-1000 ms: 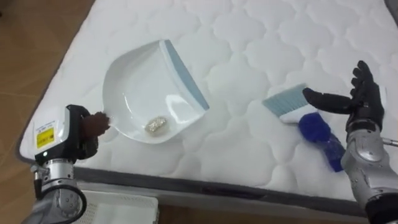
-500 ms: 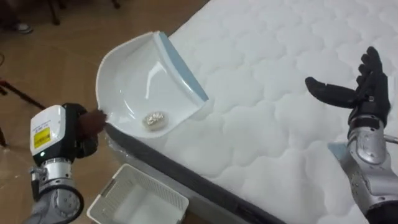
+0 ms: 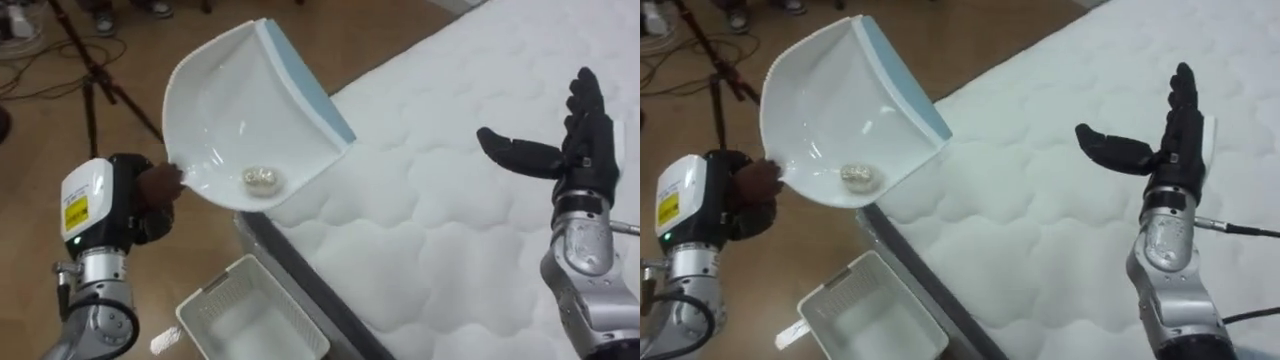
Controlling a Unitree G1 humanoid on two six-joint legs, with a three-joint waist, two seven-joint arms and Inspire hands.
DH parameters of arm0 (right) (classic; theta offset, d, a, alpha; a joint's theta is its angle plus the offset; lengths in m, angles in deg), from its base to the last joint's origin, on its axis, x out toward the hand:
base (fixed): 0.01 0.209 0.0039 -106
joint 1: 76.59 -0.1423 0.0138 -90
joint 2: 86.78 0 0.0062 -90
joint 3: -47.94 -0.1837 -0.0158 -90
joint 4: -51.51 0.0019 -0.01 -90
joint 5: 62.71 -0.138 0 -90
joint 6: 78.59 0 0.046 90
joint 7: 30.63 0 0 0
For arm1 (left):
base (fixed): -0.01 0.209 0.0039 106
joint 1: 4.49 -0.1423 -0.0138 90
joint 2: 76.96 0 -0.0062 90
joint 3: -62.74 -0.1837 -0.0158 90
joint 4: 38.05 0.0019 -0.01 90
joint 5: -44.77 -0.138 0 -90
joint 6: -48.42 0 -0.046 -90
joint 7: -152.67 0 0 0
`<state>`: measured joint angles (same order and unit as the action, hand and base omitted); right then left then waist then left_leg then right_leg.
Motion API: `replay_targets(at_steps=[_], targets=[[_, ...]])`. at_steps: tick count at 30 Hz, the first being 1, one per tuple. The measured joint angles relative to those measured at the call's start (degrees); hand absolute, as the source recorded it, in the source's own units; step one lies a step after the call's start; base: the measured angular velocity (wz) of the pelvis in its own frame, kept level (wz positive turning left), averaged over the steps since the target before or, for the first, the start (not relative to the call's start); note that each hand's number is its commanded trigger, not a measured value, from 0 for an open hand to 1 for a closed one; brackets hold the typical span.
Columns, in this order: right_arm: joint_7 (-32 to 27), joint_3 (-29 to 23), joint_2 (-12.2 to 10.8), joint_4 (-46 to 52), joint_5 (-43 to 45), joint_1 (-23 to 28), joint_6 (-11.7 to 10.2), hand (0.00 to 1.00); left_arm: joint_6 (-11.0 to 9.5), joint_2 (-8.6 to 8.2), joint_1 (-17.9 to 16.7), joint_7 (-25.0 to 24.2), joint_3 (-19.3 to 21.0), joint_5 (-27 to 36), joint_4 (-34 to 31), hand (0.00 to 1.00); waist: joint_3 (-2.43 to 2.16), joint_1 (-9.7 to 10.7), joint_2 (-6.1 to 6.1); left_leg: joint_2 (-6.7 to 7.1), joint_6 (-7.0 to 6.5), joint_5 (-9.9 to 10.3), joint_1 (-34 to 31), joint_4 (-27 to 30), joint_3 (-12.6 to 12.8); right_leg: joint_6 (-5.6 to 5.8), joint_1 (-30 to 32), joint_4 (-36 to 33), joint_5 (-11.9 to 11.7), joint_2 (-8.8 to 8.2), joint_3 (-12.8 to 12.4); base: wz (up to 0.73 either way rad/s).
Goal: Clean bed
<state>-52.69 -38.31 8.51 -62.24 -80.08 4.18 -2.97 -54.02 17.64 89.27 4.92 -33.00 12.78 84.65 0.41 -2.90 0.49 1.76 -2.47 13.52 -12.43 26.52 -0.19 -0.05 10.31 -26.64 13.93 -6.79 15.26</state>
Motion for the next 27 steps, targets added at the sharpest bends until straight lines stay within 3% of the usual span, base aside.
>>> replay_targets(at_steps=[4,7,8,11,13,14,15,17,22,25,27], targets=[[1.37,1.80,-0.02,-0.03,0.13,-0.03,0.05,0.00,0.09,-1.04,-1.14,-0.47,-0.04,-0.16,0.02,1.00,0.17,-2.20,0.15,0.06,0.43,-0.85,0.14,-2.59,-0.08,-0.25,0.16,0.69,0.14,-0.08,0.58,0.07],[2.87,2.89,-0.98,-0.09,0.13,0.10,0.06,0.00,0.33,-1.81,-2.48,-0.49,0.02,-0.23,0.04,1.00,1.17,-3.19,1.77,0.10,0.41,-0.90,0.02,-3.19,-0.14,-0.11,0.07,1.16,0.07,-0.05,0.75,0.03],[3.53,3.37,-1.08,-0.09,0.07,0.12,0.06,0.00,0.55,-1.87,-2.83,-0.53,0.02,-0.22,0.14,1.00,1.55,-3.20,2.59,0.20,0.40,-0.88,-0.70,-2.97,-0.52,-0.08,0.00,1.34,0.06,0.02,1.83,0.35],[3.19,4.00,-1.54,-0.38,0.13,1.06,0.00,0.00,0.79,-2.28,-2.89,-0.72,-0.36,-0.08,1.49,1.00,1.49,-1.59,3.12,-0.32,0.17,-0.75,-3.95,-0.87,0.60,0.26,-0.58,2.71,-0.23,-0.29,6.02,0.65],[2.18,4.06,-1.97,-0.55,0.75,2.60,0.00,0.00,1.34,-2.38,-2.96,-0.85,-1.38,-0.07,2.43,1.00,1.51,-0.88,2.80,-0.44,-0.19,-0.80,-5.63,0.44,1.97,0.73,-1.17,2.63,0.07,-1.25,9.35,0.96],[1.13,4.03,-2.27,-0.84,2.40,3.31,-0.01,0.00,1.40,-2.66,-2.90,-1.33,-1.51,-0.22,2.55,1.00,1.42,0.35,2.30,-0.71,-0.58,-0.86,-7.05,1.31,3.67,1.24,-1.43,2.33,0.56,-2.26,12.36,1.24],[0.83,4.03,-2.86,-1.60,2.48,3.50,-0.01,0.00,1.40,-3.09,-2.83,-1.39,-1.46,-0.22,2.70,1.00,1.43,1.00,2.20,-1.17,-2.16,-1.10,-7.90,1.41,6.52,1.71,-1.42,1.31,1.27,-3.27,14.51,1.18],[0.76,4.05,-3.57,-3.03,2.51,3.55,-0.02,0.00,1.40,-3.86,-2.78,-1.50,-1.51,-0.22,3.23,1.00,1.49,0.80,2.01,-0.89,-3.12,-0.59,-8.40,2.42,7.60,2.52,-1.42,-0.68,2.39,-4.55,15.83,0.67],[1.55,4.26,-3.69,-5.73,2.20,3.51,-0.59,0.00,1.37,-3.90,-1.38,-1.79,-2.05,0.01,4.58,1.00,1.44,-0.87,1.65,2.61,-5.21,-0.46,-8.61,3.47,5.81,3.37,0.10,-6.96,4.01,-8.28,14.97,0.32],[2.00,4.34,-3.63,-7.48,2.69,3.51,-0.94,0.00,0.71,-3.68,-0.70,-1.83,-2.20,-0.09,5.98,1.00,1.40,-0.91,1.43,4.04,-6.67,0.29,-9.22,5.23,5.70,2.91,2.72,-14.68,4.34,-10.70,14.33,0.09],[2.30,4.27,-3.60,-8.87,2.62,3.63,-0.92,0.00,0.49,-3.60,-0.40,-2.02,-2.24,-0.12,7.05,1.00,1.40,-0.21,1.46,5.44,-7.51,1.20,-9.62,6.86,5.36,2.66,5.80,-24.70,4.29,-12.04,11.63,0.17]])
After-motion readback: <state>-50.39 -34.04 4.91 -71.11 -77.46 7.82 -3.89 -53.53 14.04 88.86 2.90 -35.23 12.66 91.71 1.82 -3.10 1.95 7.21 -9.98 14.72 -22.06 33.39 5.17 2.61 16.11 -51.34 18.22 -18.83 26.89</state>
